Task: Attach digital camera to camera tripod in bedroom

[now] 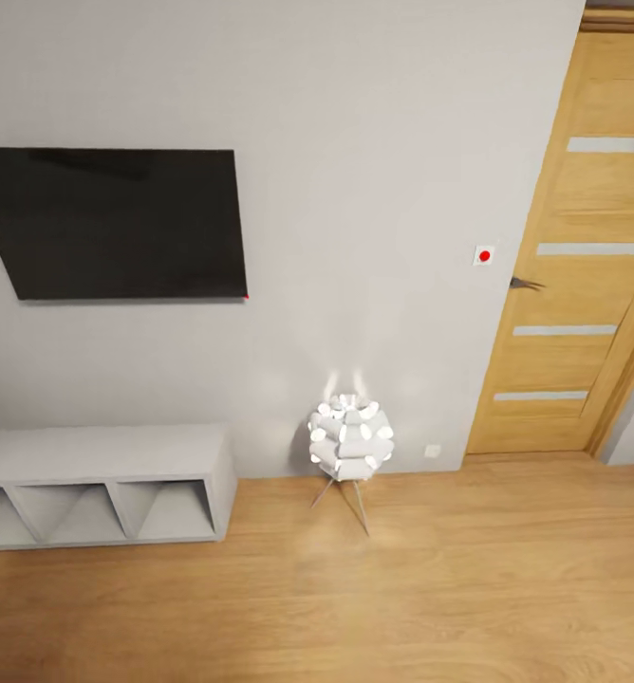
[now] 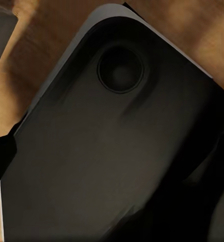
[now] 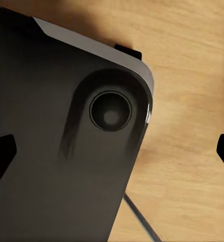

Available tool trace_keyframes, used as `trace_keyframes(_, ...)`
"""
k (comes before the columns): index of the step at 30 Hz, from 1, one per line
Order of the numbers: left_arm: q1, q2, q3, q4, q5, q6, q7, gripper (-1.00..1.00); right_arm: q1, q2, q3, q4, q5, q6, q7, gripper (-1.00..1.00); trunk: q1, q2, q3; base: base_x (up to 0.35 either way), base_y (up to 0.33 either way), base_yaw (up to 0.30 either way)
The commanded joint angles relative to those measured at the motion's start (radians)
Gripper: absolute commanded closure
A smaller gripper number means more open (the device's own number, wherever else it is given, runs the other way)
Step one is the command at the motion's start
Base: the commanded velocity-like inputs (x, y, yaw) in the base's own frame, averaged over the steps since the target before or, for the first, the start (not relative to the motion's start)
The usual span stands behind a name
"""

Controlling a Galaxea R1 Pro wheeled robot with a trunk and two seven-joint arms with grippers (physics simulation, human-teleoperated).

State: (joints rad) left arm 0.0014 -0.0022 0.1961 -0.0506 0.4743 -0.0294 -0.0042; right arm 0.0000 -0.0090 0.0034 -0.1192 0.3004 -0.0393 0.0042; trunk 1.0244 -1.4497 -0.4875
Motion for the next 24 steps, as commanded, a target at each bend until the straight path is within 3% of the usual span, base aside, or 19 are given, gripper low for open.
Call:
trace_keyframes(1, 0.000, 0.000, 0.006, -0.001, -0.002, -0.001, 0.000, -1.00, 0.000, 0.000, 0.000, 0.000, 0.005, -0.002, 0.000, -1.00, 0.001, 0.000, -0.001, 0.323, 0.000, 0.000)
trace_keyframes(24, 0.000, -0.001, 0.006, -0.001, -0.002, -0.001, 0.000, -1.00, 0.000, 0.000, 0.000, 0.000, 0.005, -0.001, 0.002, -1.00, 0.001, 0.000, -0.001, 0.323, 0.000, 0.000)
